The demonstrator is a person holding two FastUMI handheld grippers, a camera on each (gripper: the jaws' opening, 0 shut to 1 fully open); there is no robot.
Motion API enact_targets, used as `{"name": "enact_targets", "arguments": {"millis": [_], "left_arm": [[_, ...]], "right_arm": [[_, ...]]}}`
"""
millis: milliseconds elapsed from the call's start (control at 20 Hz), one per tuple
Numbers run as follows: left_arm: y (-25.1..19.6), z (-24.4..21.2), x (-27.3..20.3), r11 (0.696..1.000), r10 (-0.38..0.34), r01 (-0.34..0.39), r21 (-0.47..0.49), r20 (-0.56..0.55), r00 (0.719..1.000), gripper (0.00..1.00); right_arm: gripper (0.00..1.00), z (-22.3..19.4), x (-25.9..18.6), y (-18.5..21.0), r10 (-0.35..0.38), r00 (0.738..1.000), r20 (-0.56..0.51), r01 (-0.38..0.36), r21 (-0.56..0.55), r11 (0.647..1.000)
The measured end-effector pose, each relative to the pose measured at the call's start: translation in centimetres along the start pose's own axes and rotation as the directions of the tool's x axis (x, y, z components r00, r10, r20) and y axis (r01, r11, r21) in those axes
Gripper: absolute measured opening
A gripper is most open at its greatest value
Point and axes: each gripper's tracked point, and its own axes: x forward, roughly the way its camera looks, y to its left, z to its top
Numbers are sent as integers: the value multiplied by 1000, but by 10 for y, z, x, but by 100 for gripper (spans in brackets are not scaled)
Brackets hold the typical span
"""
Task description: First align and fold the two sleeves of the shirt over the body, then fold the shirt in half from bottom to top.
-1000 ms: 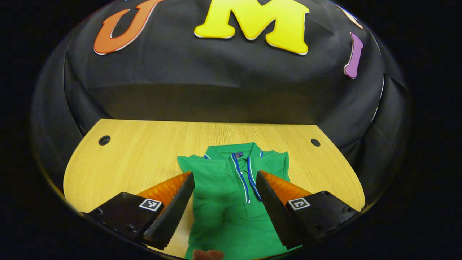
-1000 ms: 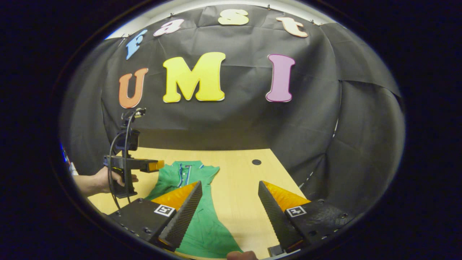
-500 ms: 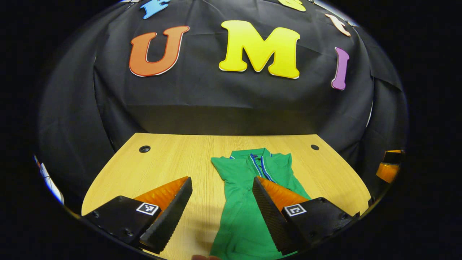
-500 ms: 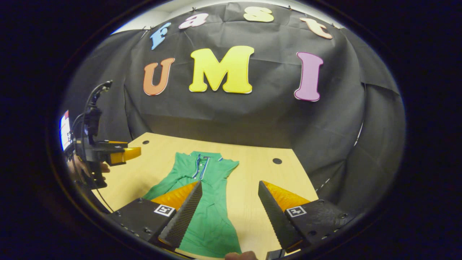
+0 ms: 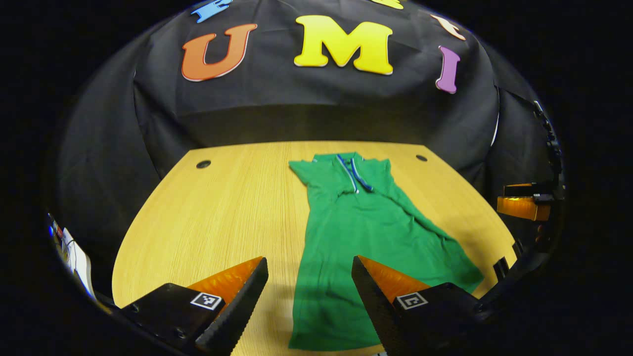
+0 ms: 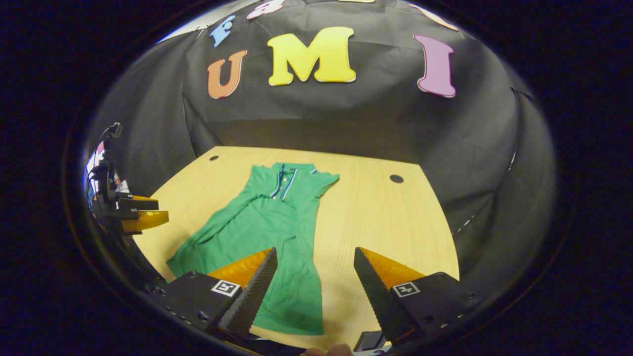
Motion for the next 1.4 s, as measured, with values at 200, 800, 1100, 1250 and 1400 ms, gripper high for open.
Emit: {"name": "enact_targets", "arguments": {"millis": [200,800,1100,1250,1400], "left_arm": [[1,-73,-6,999,-26,29,12,-197,980,100],[21,-138,-11,997,-10,39,63,-411,911,100],[18,-151,-13,997,-31,63,54,-457,889,100],[18,-152,-12,996,-29,64,62,-461,887,100],[16,-159,-7,998,-20,50,48,-483,876,100]], "right_arm": [[96,-64,4,-13,-6,986,-165,3,-16,1000],[94,-169,14,2,30,877,-480,-58,-44,997],[94,-185,15,6,11,854,-521,-36,-37,999],[96,-188,15,6,-1,843,-537,-22,-37,999],[96,-186,16,8,-1,842,-540,-24,-39,999]]}}
